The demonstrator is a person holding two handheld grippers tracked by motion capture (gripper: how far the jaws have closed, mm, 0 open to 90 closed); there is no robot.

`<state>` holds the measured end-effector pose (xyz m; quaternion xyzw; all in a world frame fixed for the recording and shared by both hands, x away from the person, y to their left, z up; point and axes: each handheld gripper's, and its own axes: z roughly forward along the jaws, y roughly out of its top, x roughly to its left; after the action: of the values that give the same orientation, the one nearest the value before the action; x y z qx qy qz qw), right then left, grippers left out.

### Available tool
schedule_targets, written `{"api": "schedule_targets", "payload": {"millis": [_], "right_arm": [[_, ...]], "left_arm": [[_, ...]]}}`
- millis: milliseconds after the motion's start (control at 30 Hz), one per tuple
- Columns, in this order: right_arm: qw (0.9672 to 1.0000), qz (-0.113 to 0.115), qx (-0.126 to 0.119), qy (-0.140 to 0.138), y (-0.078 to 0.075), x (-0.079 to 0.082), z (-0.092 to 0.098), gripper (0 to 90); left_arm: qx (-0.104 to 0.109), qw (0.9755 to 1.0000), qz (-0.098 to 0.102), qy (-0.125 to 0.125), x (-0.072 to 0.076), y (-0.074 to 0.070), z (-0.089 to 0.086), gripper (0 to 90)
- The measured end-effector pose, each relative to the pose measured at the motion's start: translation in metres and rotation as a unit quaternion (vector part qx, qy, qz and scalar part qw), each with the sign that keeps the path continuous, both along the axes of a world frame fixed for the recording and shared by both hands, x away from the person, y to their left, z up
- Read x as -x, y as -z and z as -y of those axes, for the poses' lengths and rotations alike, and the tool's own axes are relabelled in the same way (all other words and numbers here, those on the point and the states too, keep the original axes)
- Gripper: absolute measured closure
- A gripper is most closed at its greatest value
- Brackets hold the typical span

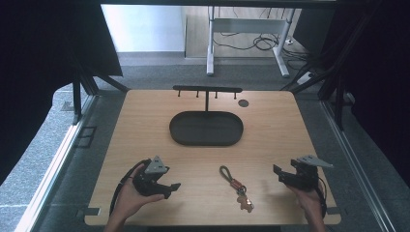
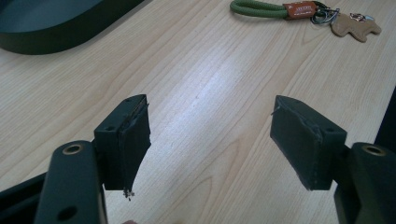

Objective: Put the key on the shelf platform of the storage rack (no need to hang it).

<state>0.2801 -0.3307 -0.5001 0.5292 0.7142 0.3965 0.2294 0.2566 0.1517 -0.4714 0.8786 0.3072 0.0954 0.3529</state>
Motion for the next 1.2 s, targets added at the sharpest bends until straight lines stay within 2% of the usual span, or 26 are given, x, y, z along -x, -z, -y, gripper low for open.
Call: {"api": "schedule_targets", "payload": {"millis": [67, 200, 267, 467, 600, 1000, 1200], "right_arm": [[1.0, 0.006, -0.007, -0.002, -0.0017, 0.0038, 0.0042, 25.3], [0.9998, 0.01, -0.001, -0.015, -0.0047, 0.0066, 0.0038, 27.6], [0.9996, 0.007, -0.001, -0.029, -0.0056, 0.0072, 0.0013, 28.2], [0.9989, -0.003, 0.005, -0.047, -0.0036, 0.009, -0.0034, 32.6], [0.999, -0.005, -0.003, -0.045, -0.003, 0.0088, -0.0019, 34.3], [0.9991, -0.007, -0.002, -0.043, -0.0021, 0.0092, 0.0038, 37.9], [0.9989, -0.009, -0.001, -0.045, -0.0069, 0.0113, 0.0055, 39.1]], "left_arm": [[0.0, 1.0, -0.003, 0.003, 0.0001, 0.0009, 0.0021, 29.2], [-0.004, 0.9999, -0.008, 0.01, 0.001, 0.0038, 0.0067, 29.2], [-0.006, 0.9999, -0.009, 0.012, 0.0012, 0.0042, 0.0077, 29.2], [-0.002, 0.9999, -0.006, 0.012, 0.0014, 0.0024, 0.0064, 29.1], [0.001, 0.9999, -0.004, 0.009, 0.0014, 0.0012, 0.0037, 29.1], [0.002, 1.0, -0.006, 0.006, 0.0004, 0.0024, 0.0031, 29.1], [0.002, 1.0, -0.006, 0.004, 0.0029, 0.0015, 0.0036, 29.2]]}}
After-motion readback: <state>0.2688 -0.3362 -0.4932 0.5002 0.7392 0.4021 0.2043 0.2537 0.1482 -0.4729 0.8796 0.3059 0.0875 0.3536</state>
